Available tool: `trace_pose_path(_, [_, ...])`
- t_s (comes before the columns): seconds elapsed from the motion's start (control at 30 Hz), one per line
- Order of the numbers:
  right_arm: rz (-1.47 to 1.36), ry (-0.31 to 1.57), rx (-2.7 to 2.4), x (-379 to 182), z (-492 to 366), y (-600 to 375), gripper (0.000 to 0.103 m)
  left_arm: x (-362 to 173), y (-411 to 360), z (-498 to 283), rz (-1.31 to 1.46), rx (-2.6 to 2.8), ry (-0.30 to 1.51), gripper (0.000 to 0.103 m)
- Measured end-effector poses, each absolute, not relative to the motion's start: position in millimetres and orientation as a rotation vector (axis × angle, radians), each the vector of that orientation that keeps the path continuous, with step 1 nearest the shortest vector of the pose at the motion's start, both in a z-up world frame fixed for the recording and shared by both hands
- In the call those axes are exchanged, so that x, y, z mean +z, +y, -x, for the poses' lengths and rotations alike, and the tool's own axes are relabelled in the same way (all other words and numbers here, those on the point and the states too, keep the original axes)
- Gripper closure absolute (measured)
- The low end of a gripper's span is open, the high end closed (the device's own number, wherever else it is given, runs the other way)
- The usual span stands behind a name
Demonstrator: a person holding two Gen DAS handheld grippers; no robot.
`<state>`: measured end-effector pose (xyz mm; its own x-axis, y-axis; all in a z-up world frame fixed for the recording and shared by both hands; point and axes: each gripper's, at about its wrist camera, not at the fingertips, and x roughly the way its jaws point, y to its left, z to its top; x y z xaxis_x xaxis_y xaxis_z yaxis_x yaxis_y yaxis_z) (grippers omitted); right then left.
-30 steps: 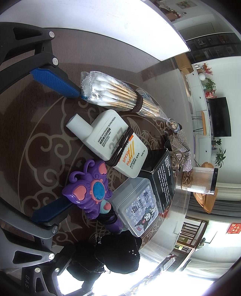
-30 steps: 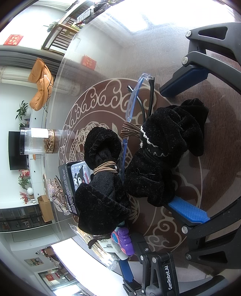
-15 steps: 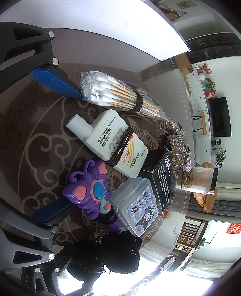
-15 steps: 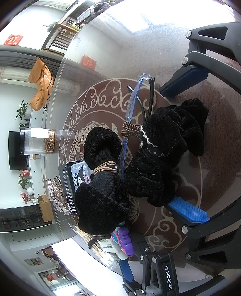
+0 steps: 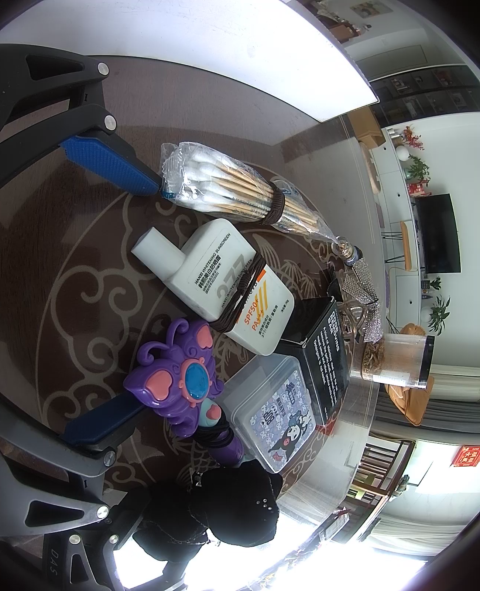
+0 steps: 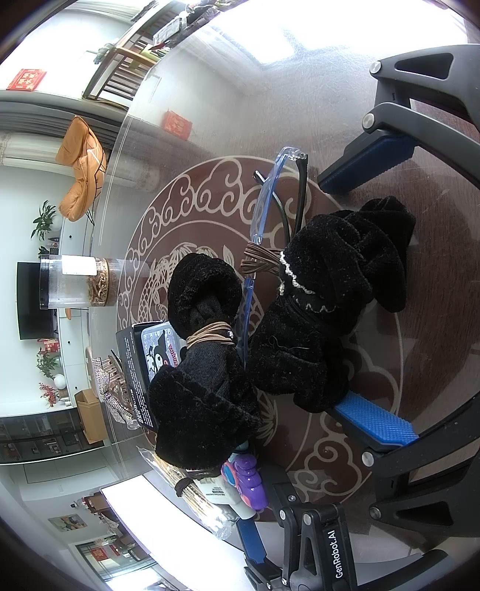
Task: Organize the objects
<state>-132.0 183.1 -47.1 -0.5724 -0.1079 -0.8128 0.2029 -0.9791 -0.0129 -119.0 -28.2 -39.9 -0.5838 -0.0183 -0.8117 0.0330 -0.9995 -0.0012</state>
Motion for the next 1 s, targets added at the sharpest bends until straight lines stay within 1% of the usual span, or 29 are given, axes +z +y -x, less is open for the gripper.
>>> trace_pose_path(1.0, [-1.352,0.156,-2.635,-46.0,130.4,182.9,0.000,-39.9,-28.5,118.8,-1.419,-2.769,0.026,0.000])
